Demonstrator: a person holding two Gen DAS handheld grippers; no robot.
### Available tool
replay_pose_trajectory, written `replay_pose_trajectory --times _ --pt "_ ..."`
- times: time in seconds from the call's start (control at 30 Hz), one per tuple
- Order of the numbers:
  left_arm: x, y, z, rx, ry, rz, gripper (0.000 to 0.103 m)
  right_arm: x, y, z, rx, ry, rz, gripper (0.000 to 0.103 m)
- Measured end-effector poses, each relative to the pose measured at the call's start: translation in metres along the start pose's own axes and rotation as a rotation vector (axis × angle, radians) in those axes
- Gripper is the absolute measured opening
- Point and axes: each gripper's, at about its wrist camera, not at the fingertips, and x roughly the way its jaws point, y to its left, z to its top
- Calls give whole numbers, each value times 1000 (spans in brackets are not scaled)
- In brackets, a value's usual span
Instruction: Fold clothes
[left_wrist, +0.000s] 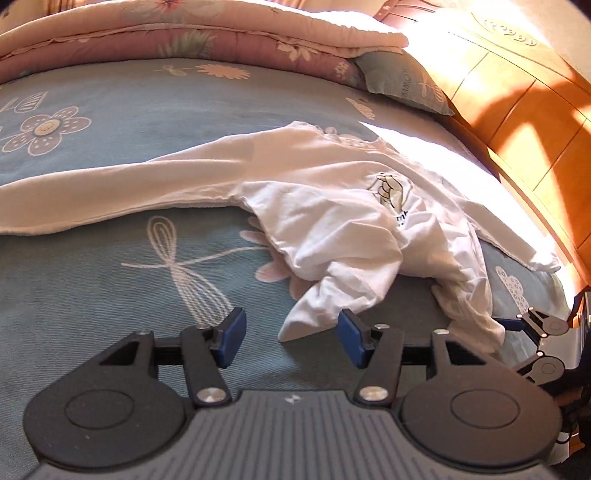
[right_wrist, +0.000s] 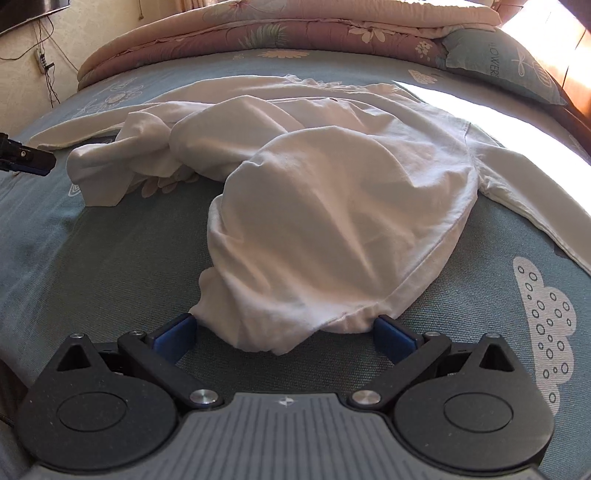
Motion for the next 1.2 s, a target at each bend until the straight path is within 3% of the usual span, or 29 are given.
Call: replay_pose_trajectory --times 0.17,0.37,0.57,0.67,0.83,1.03,1.13,1.2 --pt "7 -34 -9 125 -9 16 66 -4 -6 -8 25 -67 18 103" --pt "31 -45 -16 221 -17 103 66 -16 -22 -12 71 -57 91 103" --pt "60 -46 -8 263 -24 109 63 -19 -17 -18 6 -47 72 103" --pt "69 -43 -5 241 -20 90 63 -28 -22 -17 42 -56 140 103" --pt "78 -39 -9 241 -1 78 63 -26 -45 -20 225 -40 344 103" --pt "81 -33 -6 198 -18 49 64 -1 -86 -17 560 -149 516 103" --pt "82 -30 -2 159 -23 31 64 13 -100 -11 722 -202 540 103" --pt "83 -27 0 134 -27 19 64 15 -99 -4 741 -176 517 103"
